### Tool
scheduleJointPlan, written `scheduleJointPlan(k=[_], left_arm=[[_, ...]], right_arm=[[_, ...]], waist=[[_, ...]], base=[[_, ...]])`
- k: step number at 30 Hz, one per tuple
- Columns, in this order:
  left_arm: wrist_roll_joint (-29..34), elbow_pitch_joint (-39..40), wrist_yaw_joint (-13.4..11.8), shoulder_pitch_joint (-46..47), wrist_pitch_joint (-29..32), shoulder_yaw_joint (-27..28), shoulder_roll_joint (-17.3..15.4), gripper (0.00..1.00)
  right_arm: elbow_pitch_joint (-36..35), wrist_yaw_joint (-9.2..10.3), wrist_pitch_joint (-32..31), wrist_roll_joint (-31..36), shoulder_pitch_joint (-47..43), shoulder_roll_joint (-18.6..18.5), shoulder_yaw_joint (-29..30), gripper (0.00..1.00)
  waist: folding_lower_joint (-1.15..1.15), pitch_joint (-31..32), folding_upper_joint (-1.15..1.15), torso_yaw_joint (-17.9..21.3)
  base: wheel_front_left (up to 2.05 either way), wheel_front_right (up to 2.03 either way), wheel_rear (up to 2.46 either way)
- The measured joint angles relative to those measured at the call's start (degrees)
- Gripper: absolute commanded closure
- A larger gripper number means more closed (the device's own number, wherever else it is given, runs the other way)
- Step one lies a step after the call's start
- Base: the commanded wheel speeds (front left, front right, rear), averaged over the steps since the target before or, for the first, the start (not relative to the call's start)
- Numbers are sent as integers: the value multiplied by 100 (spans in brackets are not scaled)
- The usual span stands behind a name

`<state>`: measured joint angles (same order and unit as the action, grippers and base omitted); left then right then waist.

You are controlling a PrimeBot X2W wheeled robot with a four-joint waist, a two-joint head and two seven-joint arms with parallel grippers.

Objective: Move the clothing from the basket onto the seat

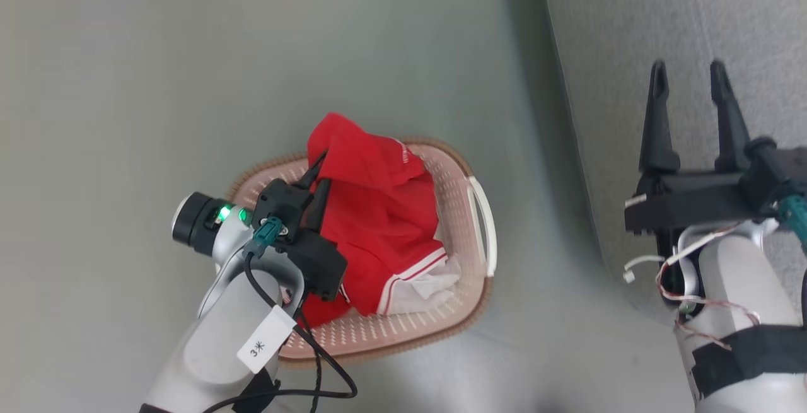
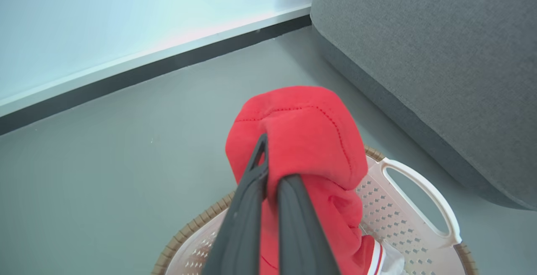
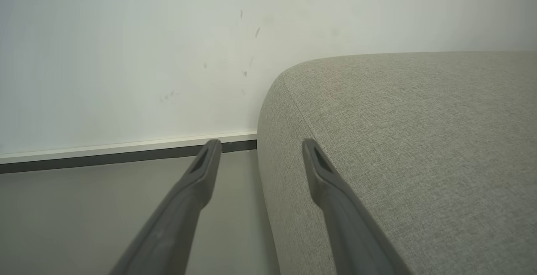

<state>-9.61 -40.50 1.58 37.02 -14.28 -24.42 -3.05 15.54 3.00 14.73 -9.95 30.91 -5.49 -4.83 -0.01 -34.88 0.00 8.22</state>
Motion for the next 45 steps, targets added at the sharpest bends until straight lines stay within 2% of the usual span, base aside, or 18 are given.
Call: scheduleJointPlan(k=[9, 20, 36, 45], left_arm=[[-100, 632, 49, -31, -3, 172, 19, 100], [-144, 1128, 102, -299, -3, 304, -207, 100], [-447, 1328, 196, -854, 70, 390, -325, 100], [-488, 1801, 191, -1054, 327, 389, -343, 100]], right_arm=[[323, -34, -1, -1, -419, 13, 18, 0], [595, -107, -1, 1, -766, 75, -118, 0], [942, -215, -2, 26, -1518, 167, -436, 0], [927, -468, -2, 97, -1751, 193, -894, 0]], waist=[[0, 746, 0, -284], [0, 1701, -1, -544], [0, 3008, -1, -714], [0, 3600, 0, -739]], base=[[0, 0, 0], [0, 0, 0], [0, 0, 0], [0, 0, 0]])
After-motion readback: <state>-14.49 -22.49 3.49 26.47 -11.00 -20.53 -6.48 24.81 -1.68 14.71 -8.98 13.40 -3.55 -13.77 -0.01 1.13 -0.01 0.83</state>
